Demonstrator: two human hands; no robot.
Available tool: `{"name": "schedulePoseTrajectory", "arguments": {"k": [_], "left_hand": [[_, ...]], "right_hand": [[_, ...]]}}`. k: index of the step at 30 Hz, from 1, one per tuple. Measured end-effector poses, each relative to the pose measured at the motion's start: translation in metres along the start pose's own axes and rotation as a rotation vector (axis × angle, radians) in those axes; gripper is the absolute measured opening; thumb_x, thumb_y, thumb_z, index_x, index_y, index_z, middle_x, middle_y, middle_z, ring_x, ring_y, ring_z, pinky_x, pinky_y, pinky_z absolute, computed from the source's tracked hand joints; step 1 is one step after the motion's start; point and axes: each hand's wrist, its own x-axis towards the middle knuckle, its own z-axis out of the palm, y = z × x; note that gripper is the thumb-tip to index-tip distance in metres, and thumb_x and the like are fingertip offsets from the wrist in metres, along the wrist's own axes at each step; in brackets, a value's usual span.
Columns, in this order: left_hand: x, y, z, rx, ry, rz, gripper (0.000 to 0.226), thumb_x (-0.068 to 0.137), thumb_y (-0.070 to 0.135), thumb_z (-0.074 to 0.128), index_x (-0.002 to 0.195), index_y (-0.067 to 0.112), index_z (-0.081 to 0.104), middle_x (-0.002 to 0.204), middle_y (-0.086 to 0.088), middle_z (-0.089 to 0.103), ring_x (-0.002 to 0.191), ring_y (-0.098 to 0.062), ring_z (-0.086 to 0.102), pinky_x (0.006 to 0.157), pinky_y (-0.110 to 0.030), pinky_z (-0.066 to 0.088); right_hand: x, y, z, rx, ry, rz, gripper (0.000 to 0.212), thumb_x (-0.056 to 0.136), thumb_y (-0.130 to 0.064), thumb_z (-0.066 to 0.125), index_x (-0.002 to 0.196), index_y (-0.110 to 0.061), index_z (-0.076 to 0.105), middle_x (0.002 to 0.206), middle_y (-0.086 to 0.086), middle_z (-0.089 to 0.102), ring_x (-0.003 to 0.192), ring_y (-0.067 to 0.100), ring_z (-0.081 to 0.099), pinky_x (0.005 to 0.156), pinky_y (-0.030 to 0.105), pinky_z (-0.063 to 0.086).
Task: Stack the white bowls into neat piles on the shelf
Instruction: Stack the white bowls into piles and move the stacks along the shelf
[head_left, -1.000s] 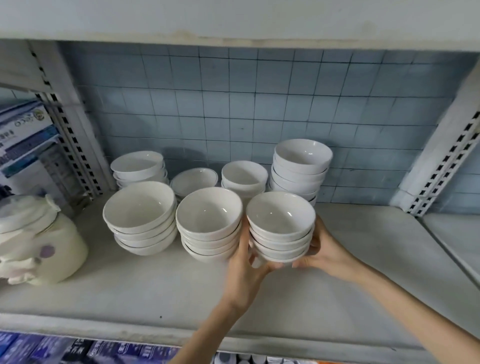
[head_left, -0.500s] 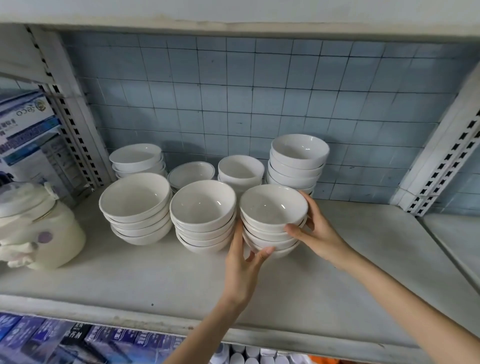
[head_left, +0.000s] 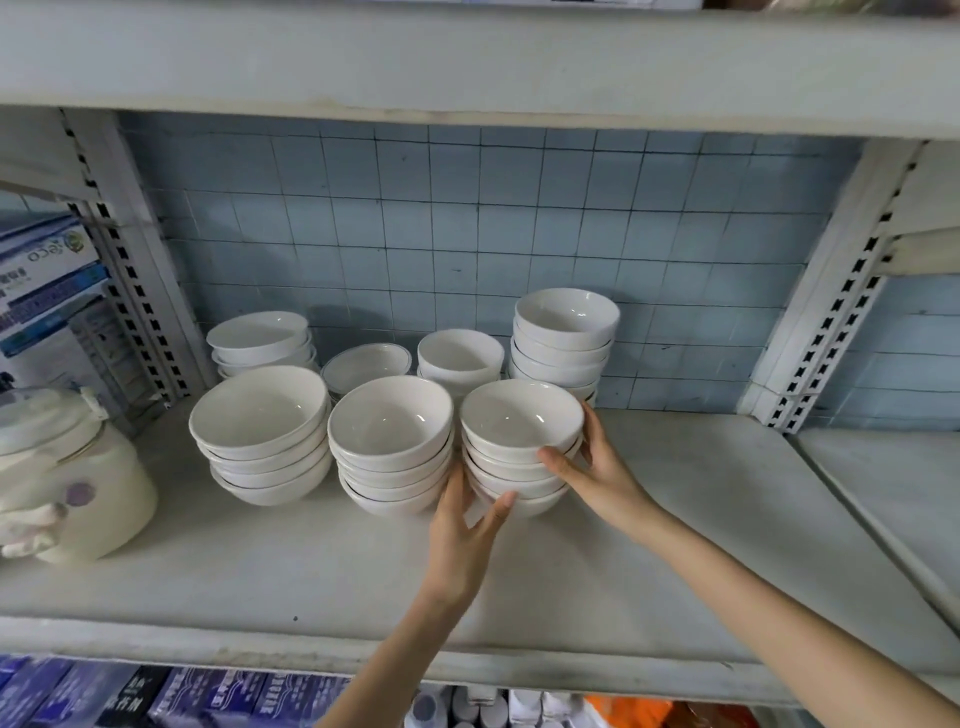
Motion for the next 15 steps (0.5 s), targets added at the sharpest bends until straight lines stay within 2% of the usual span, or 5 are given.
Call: {"name": "schedulePoseTrajectory", "arguments": {"k": [3, 6, 10, 12, 15], "left_hand": [[-0.003, 0.002, -0.012, 0.105, -0.100, -0.111, 0.038, 0.093, 0.028, 0.056, 0.130, 0.023, 0.049, 0.128, 0.010, 0.058, 0.122, -0.011, 0.052, 0.100, -0.022, 0.042], [-0.010, 0.015, -0.029, 0.252, -0.195, -0.060, 0.024, 0.096, 0.026, 0.050, 0.119, 0.026, 0.057, 0.118, 0.017, 0.061, 0.117, -0.005, 0.054, 0.088, -0.005, 0.038], [-0.023, 0.028, -0.058, 0.586, -0.196, 0.058, 0.037, 0.097, 0.032, 0.048, 0.131, 0.018, 0.053, 0.131, 0.013, 0.054, 0.126, -0.009, 0.048, 0.097, -0.015, 0.034], [-0.028, 0.030, -0.074, 0.723, -0.217, 0.083, 0.045, 0.097, 0.037, 0.045, 0.137, 0.017, 0.047, 0.139, 0.005, 0.050, 0.130, -0.013, 0.045, 0.102, -0.021, 0.033], [-0.039, 0.030, -0.094, 0.844, -0.257, 0.102, 0.048, 0.097, 0.045, 0.038, 0.140, 0.023, 0.044, 0.143, 0.007, 0.047, 0.128, -0.015, 0.047, 0.099, -0.024, 0.036]], "right_hand": [[-0.004, -0.003, 0.002, -0.025, 0.024, 0.011, 0.086, 0.065, -0.059, 0.072, 0.136, -0.031, 0.033, 0.132, -0.023, 0.049, 0.124, -0.004, 0.045, 0.106, 0.023, 0.035], [-0.010, -0.011, 0.004, -0.072, 0.040, 0.034, 0.071, 0.075, -0.052, 0.069, 0.133, -0.033, 0.032, 0.128, -0.028, 0.047, 0.121, -0.010, 0.044, 0.104, 0.017, 0.034], [-0.025, -0.028, 0.008, -0.192, 0.055, 0.039, 0.058, 0.081, -0.047, 0.057, 0.133, -0.033, 0.034, 0.126, -0.029, 0.046, 0.119, -0.009, 0.044, 0.095, 0.001, 0.033], [-0.035, -0.030, 0.009, -0.279, 0.063, 0.024, 0.064, 0.084, -0.053, 0.052, 0.140, -0.029, 0.032, 0.135, -0.022, 0.044, 0.124, -0.007, 0.039, 0.100, 0.005, 0.031], [-0.055, -0.026, 0.010, -0.488, 0.085, 0.087, 0.072, 0.086, -0.060, 0.045, 0.145, -0.027, 0.023, 0.148, -0.012, 0.032, 0.136, 0.007, 0.031, 0.108, 0.025, 0.029]]}}
